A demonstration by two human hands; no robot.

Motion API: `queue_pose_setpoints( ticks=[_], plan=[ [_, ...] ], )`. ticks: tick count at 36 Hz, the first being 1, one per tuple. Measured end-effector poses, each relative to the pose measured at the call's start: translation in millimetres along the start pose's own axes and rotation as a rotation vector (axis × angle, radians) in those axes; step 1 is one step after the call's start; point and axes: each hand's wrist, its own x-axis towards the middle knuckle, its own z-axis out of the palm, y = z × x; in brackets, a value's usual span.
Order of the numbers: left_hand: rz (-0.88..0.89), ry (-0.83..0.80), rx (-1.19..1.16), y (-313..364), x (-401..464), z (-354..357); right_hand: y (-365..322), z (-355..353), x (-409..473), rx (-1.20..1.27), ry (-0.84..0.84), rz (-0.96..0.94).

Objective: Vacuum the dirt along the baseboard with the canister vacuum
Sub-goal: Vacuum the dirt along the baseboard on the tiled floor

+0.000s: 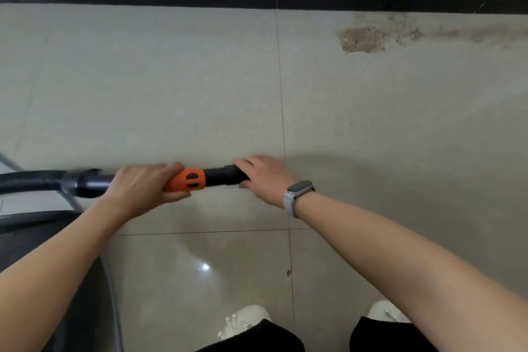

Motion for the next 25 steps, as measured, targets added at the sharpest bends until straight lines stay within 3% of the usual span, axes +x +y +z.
queue_pose_setpoints(
  ticks=[3, 8, 14, 18, 25],
  plan=[
    [-0.124, 0.126, -0.003, -5, 13, 0, 3, -11, 25, 0.085, 0.076, 0.077],
    [-0.327, 0.137, -0.053, -10, 21, 5, 8, -26, 35, 0.174, 0.054, 0.152],
    [-0.184, 0.183, -0.193, 5, -4, 24, 27, -17, -12, 0.241, 0.025, 0.272],
    [-0.026, 0.197, -0.096, 13, -17, 35, 52, 1, -52, 0.309, 0.030, 0.455],
    [-0.222, 0.255, -0.002, -22, -16, 35, 84, 27, -97, 0.111, -0.168, 0.570]
  ],
)
